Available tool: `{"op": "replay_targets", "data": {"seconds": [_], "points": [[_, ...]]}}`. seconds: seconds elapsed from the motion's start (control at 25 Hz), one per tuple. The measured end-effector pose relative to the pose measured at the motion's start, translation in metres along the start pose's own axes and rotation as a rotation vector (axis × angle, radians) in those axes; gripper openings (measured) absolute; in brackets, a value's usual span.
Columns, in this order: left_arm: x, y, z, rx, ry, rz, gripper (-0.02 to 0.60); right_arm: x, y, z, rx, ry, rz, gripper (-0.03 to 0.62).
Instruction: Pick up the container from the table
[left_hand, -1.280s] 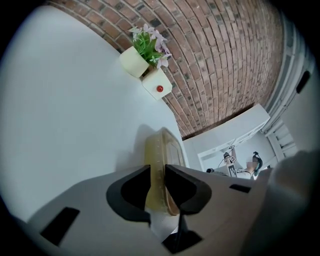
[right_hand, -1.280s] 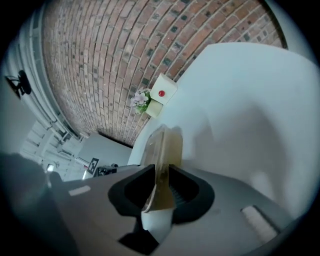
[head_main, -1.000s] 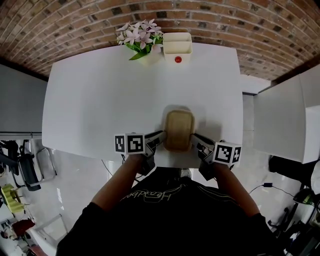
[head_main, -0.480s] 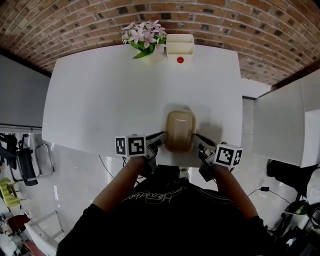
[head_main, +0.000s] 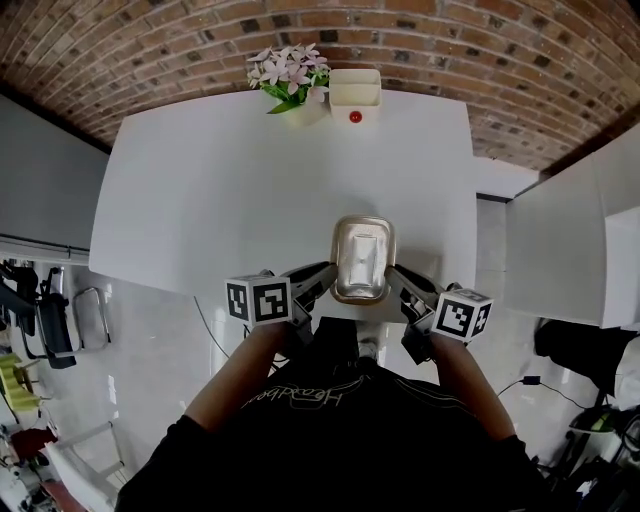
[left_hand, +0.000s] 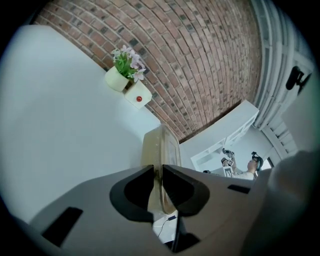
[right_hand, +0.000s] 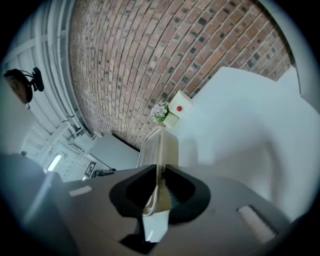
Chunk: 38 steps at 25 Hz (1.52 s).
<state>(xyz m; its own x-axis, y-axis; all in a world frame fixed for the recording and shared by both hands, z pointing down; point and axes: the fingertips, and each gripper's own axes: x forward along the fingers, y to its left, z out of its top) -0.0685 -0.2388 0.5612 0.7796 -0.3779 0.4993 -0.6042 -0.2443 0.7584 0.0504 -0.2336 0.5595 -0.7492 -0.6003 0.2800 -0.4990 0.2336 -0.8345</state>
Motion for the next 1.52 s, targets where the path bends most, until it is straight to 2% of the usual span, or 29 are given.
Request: {"op": "replay_targets", "data": {"seconds": [0.12,0.48,0.68,0.96,1.2,1.52], "points": [[-0.005,-0.019,0.000,0.058,-0.017,-0.013,0.060,-0.013,0.012,0.006,-0.045,-0.032,0.011,0.060],[-0.021,-0.077,-0.005,0.114,-0.071,-0.065,0.060,-0.061,0.052,0.023,-0.139,-0.110,0.069,0.060],[-0.034,-0.119,-0.003,0.150,-0.132,-0.126,0.060,-0.092,0.081,0.037,-0.165,-0.152,0.115,0.060],[-0.056,-0.172,0.001,0.215,-0.218,-0.193,0.060,-0.129,0.124,0.054,-0.289,-0.206,0.159,0.060],[-0.072,-0.203,-0.002,0.295,-0.259,-0.211,0.060,-0.153,0.148,0.057,-0.328,-0.246,0.188,0.060],[-0.093,-0.247,-0.005,0.400,-0.312,-0.295,0.060,-0.182,0.181,0.064,-0.418,-0.286,0.204,0.060]]}}
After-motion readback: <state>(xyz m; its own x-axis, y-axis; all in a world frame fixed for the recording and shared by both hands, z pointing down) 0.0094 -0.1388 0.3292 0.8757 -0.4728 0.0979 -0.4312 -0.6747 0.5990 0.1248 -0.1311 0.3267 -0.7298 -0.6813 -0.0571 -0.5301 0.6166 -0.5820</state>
